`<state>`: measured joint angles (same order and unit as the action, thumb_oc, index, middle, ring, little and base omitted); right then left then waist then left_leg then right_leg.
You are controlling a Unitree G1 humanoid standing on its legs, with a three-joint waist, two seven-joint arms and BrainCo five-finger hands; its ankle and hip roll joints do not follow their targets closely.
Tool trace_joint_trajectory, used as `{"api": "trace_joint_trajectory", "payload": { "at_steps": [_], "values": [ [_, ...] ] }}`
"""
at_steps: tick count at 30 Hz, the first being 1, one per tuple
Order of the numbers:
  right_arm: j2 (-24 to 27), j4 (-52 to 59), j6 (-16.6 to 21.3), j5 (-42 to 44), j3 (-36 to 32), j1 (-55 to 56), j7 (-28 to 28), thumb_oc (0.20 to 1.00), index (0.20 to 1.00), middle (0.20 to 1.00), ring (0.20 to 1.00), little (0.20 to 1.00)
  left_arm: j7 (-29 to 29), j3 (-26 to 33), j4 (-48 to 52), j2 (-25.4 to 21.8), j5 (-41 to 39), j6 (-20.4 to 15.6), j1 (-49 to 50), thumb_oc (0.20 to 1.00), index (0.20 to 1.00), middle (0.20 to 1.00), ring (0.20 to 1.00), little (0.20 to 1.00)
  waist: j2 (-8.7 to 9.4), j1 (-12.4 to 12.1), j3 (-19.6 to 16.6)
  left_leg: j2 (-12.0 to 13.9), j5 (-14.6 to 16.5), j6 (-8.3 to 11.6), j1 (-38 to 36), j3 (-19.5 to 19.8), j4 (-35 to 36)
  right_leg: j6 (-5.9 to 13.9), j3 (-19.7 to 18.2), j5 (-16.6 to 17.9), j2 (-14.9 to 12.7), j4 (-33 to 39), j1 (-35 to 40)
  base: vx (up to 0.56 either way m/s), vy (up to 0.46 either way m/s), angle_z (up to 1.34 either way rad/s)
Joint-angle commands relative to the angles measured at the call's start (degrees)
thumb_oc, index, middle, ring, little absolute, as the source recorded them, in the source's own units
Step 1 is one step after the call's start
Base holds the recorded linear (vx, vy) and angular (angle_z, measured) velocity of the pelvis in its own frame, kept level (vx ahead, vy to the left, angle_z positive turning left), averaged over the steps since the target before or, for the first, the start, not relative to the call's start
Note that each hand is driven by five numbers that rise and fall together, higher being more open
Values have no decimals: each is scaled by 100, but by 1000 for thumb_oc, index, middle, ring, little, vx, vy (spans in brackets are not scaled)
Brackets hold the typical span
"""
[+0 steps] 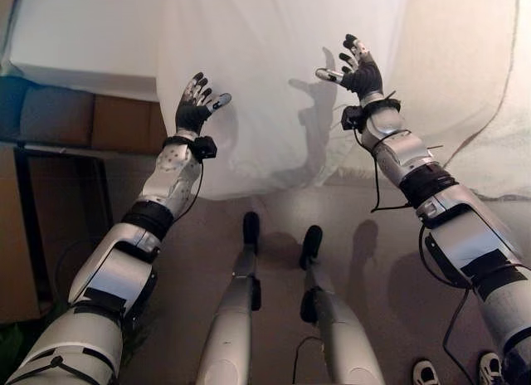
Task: Make the bed
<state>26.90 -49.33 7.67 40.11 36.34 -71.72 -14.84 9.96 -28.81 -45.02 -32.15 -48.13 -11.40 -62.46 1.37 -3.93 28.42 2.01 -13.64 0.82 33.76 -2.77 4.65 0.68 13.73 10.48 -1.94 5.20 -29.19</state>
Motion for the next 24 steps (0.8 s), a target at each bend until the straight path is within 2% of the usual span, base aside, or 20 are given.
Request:
{"api": "trace_joint_trajectory", "payload": {
  "at_steps": [1,2,5,14,19,24],
  "values": [
    [-30,-73,51,217,47,-631,-51,1000,1000,1000,1000,1000,-30,-118,-297,-149,65,21,-743,1000,1000,1000,1000,1000,158,42,133,-248,312,549,-161,-143,25,783,-8,14,-200,-20,35,46,-43,4],
    [-230,-180,43,384,118,-678,-77,1000,1000,1000,1000,1000,-24,-229,-572,-94,21,95,-918,1000,1000,1000,1000,1000,189,61,137,-235,304,548,11,-112,20,784,-14,54,-196,-20,-134,0,0,0],
    [-379,-419,11,378,316,-792,-79,1000,1000,1000,1000,1000,4,-361,-927,-107,74,173,-1200,1000,1000,1000,1000,1000,238,77,137,-234,289,548,389,-62,-35,788,-12,102,-182,-20,-465,23,-18,-2],
    [-614,-1236,-41,414,626,-1006,-122,1000,1000,1000,1000,1000,173,-612,-1923,-100,327,364,-1817,1000,1000,1000,1000,1000,344,162,137,-260,328,556,1399,72,-337,794,-10,202,-171,-20,-1349,26,-4,3],
    [-663,-1501,-75,410,582,-867,-91,1000,1000,1000,1000,1000,181,-560,-2059,-115,468,423,-1748,1000,1000,1000,1000,1000,322,210,137,-280,343,554,1612,98,-378,787,-21,214,-183,-20,-1569,17,17,-2],
    [-660,-1765,-190,-171,433,-376,-91,1000,1000,1000,1000,1000,200,-243,-2073,-222,758,423,-1179,1000,1000,1000,1000,1000,309,218,137,-283,331,546,1701,137,-363,783,-35,246,-198,-20,-1695,-1,21,1]
  ]
}}
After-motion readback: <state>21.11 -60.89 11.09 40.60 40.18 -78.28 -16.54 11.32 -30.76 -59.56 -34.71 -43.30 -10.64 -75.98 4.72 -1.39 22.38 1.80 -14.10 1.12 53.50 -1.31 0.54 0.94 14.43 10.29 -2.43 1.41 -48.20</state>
